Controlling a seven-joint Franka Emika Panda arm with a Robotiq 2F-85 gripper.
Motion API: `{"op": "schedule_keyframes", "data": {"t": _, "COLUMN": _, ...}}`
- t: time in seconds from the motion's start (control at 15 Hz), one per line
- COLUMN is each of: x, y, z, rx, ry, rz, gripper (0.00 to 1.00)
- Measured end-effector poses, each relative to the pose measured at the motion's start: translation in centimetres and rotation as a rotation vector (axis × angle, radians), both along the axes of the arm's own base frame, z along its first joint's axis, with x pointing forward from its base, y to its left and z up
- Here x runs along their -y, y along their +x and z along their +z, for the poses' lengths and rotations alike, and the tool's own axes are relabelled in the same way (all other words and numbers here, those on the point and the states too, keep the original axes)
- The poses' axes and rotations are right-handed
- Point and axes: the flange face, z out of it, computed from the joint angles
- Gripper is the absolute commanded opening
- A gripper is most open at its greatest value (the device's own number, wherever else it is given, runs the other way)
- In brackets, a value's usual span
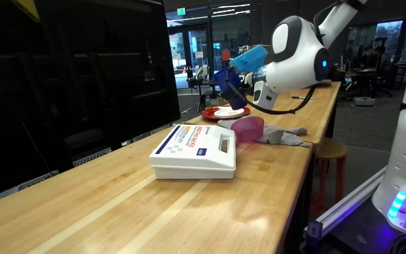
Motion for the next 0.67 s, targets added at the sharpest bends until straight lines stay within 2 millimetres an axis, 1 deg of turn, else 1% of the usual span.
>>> {"op": "schedule_keyframes", "data": {"t": 0.2, "x": -2.3, "y": -1.3, "z": 0.6, "rx": -0.009, "ry": 0.036, "rz": 0.066, "gripper": 0.58}}
{"op": "schedule_keyframes", "data": {"t": 0.4, "x": -3.8, "y": -2.4, "z": 1.3, "rx": -0.020, "ry": 0.098, "rz": 0.106, "gripper": 0.58}}
{"op": "schedule_keyframes", "data": {"t": 0.67, "x": -5.4, "y": -4.5, "z": 2.5, "rx": -0.076, "ry": 0.239, "rz": 0.152, "gripper": 0.58}}
